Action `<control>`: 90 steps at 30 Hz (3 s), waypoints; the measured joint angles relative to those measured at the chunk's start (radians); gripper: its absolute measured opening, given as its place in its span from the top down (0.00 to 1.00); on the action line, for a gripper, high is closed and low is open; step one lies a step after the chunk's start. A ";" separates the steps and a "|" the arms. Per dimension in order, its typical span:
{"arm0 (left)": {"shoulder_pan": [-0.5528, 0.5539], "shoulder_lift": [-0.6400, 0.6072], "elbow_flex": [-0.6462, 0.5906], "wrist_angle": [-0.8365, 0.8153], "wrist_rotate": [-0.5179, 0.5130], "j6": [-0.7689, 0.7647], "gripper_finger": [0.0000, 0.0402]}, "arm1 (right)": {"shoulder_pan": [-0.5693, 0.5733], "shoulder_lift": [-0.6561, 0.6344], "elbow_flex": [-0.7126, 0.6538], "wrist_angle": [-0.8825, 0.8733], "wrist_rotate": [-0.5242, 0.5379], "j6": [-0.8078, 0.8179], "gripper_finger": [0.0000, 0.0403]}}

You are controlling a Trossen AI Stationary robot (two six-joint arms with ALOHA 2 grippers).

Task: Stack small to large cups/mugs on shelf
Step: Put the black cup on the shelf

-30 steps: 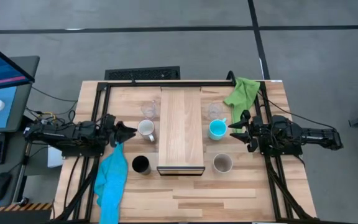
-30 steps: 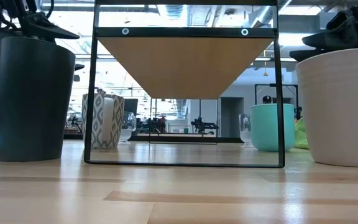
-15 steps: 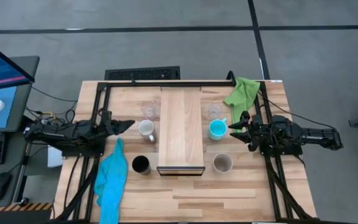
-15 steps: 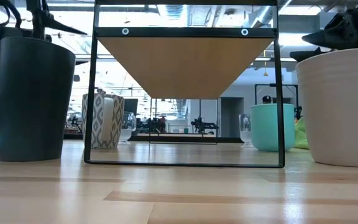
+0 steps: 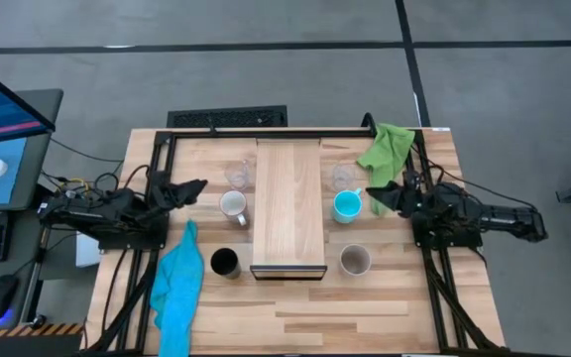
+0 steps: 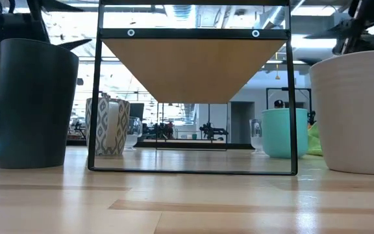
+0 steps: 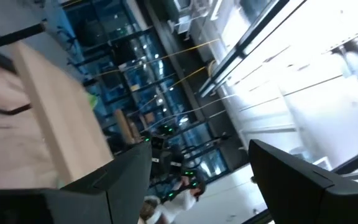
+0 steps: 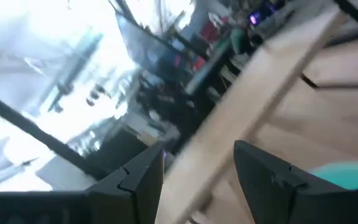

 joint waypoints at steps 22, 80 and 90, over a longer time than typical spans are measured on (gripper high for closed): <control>0.000 0.206 0.598 -0.769 0.520 -0.034 0.35 | -0.017 0.424 0.562 -0.087 0.038 -0.396 0.46; -0.303 0.986 0.815 -1.234 0.443 -0.384 0.35 | -0.012 0.719 0.789 -0.277 0.004 -0.443 0.46; -0.303 1.113 0.810 -1.225 0.525 -0.333 0.35 | -0.012 0.719 0.789 -0.281 -0.011 -0.443 0.46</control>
